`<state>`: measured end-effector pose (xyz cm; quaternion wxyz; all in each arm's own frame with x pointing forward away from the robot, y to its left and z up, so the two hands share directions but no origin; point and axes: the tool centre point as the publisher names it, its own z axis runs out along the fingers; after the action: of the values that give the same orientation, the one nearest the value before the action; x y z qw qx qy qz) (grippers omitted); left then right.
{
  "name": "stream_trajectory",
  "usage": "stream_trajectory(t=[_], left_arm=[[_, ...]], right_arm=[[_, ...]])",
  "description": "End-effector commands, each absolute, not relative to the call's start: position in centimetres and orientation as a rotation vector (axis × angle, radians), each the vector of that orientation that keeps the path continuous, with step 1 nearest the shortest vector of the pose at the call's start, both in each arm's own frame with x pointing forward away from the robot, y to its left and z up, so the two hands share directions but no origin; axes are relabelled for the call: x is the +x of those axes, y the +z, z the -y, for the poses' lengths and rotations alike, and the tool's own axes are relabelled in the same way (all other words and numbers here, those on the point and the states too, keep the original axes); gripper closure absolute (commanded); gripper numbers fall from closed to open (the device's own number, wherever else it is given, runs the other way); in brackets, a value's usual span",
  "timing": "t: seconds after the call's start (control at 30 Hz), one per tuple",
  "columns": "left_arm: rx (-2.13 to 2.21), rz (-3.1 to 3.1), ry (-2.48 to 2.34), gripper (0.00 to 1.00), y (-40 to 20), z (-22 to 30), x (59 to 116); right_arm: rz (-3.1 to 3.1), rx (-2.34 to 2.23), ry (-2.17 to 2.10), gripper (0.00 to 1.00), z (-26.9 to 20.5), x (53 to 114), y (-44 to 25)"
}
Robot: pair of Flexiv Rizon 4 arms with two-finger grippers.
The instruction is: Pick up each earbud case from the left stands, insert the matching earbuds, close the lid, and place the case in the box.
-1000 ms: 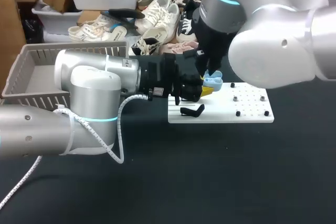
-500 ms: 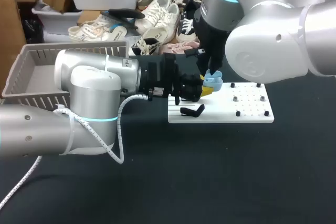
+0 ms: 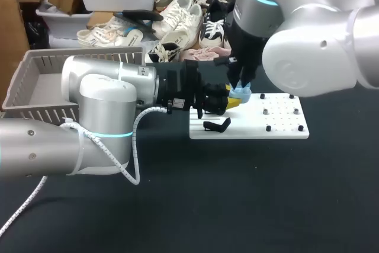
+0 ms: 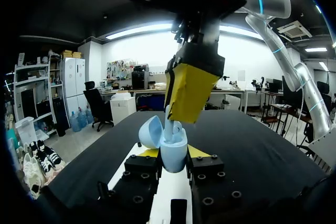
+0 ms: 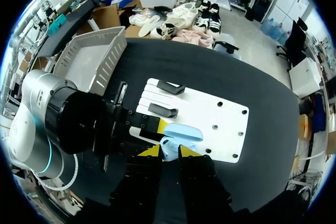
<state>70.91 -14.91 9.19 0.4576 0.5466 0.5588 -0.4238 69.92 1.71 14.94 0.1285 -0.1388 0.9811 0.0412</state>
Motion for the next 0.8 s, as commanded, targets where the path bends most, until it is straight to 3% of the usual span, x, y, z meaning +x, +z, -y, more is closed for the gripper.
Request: stream_trajectory(t=[0.03,0.8], left_arm=[[1.343,-1.377,-1.04,1.0,9.18,14.87,70.75],[1.343,-1.377,-1.04,1.0,9.18,14.87,70.75]], right_arm=[[-2.847,-0.401,0.127,1.0,-1.5,69.8,14.7],[-2.843,-0.396,0.157,1.0,-1.31,69.34,14.71]])
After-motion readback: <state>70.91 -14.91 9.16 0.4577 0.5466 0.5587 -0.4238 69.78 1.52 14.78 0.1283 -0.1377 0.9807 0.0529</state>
